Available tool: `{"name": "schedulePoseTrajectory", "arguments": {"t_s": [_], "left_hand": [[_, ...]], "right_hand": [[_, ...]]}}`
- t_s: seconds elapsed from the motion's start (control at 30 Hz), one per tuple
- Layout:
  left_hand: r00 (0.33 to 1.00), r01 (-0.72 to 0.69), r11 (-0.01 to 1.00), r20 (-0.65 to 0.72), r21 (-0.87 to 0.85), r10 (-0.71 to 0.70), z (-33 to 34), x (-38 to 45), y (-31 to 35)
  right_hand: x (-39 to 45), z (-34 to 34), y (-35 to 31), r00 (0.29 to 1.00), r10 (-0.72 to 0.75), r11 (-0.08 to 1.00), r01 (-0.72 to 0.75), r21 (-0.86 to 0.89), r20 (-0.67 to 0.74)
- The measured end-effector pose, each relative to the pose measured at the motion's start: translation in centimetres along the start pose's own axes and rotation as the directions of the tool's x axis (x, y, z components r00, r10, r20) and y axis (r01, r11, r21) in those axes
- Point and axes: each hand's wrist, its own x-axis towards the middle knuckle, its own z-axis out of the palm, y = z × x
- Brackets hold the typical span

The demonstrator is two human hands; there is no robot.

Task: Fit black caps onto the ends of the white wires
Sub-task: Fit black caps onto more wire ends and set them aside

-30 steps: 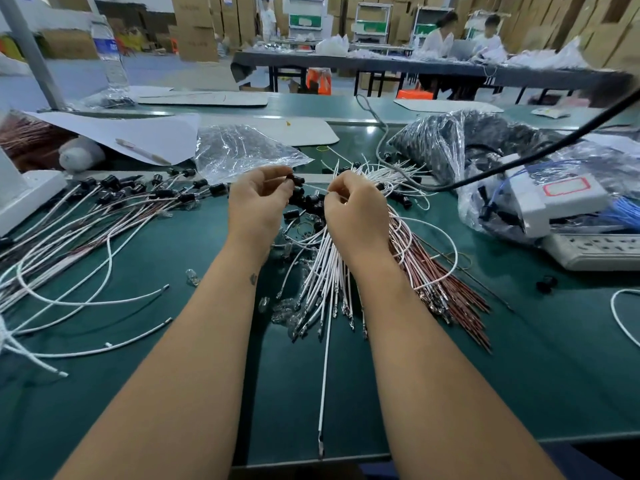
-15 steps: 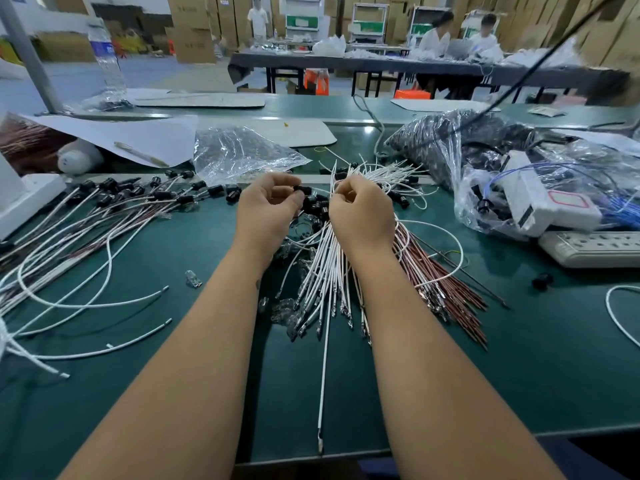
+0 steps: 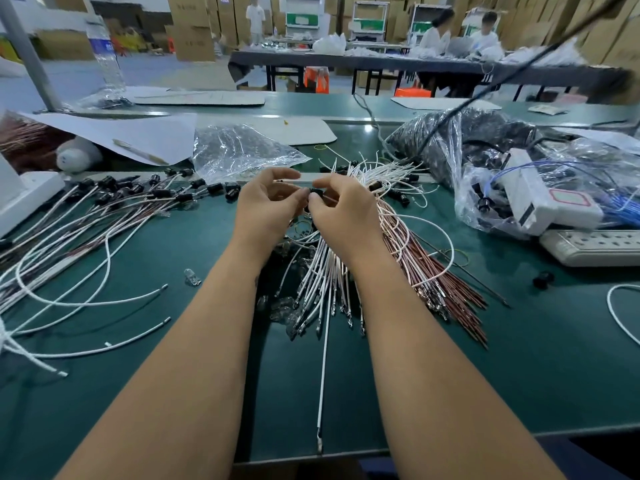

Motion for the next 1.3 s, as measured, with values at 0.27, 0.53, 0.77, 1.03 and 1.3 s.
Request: {"name": "schedulePoseTrajectory", "arguments": {"t_s": [0.27, 0.53, 0.77, 1.03, 1.3], "left_hand": [[0.994, 0.106, 0.983, 0.043, -0.149, -0.101, -0.5, -0.2, 0.5], [0.761, 0.133, 0.991, -0.640, -0.009, -0.108, -4.0, 1.4, 0.2], [0.771, 0.009, 0.678, -0.437, 0.735, 0.464, -3.8, 0.8, -0.1], [0.919, -0.340, 0.628, 0.107, 0.700, 0.379, -1.1, 0.1, -0.6], [0.901, 0.009, 0.511, -0.229, 0.859, 0.369, -2.8, 0.4, -1.2]], "right_hand": [[0.1, -0.2, 0.0, 0.997, -0.074, 0.996, 0.076, -0.044, 0.035], [0.3, -1.4, 1.4, 0.976, 0.009, 0.885, -0.109, -0.454, -0.216], [0.4, -1.2, 1.1, 0.996, 0.020, 0.926, -0.049, -0.375, -0.082], [0.0, -0.7, 0.1, 0.995, -0.076, 0.925, 0.096, -0.367, 0.070], [-0.1, -0.9, 0.2, 0.991, 0.013, 0.900, 0.047, -0.433, 0.135]]}}
